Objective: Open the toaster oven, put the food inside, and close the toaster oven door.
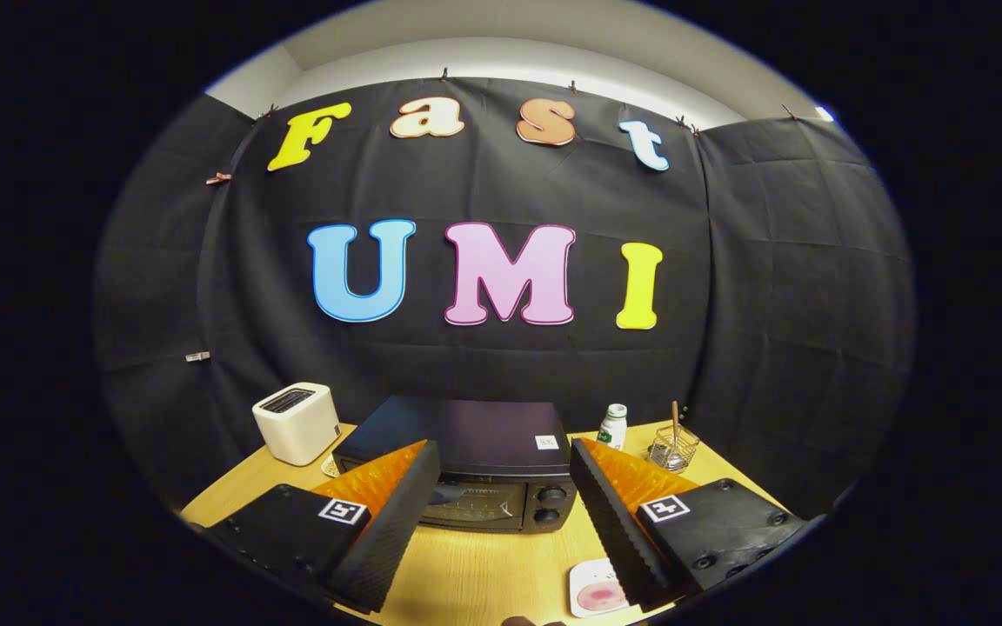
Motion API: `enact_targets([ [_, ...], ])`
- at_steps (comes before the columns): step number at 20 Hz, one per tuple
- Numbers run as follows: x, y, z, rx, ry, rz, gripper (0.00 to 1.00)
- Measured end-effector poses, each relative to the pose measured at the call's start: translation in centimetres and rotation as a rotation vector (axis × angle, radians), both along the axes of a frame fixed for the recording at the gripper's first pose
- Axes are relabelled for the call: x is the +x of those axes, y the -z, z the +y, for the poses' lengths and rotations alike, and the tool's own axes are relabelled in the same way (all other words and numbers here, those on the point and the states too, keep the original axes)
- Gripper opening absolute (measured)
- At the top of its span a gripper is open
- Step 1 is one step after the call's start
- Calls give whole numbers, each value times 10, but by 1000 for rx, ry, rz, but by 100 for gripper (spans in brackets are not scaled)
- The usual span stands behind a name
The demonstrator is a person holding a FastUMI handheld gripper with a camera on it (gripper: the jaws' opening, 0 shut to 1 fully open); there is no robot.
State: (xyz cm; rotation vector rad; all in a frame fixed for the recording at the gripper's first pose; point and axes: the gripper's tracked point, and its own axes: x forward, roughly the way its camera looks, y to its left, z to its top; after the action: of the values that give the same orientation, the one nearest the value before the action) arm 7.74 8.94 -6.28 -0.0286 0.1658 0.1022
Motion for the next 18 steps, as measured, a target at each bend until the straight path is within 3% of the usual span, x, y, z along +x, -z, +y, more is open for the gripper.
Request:
enact_targets([
  [11, 79, 95, 69, -11, -11, 140, 98],
  [18, 88, 157, 77, -55, -13, 279, 99],
])
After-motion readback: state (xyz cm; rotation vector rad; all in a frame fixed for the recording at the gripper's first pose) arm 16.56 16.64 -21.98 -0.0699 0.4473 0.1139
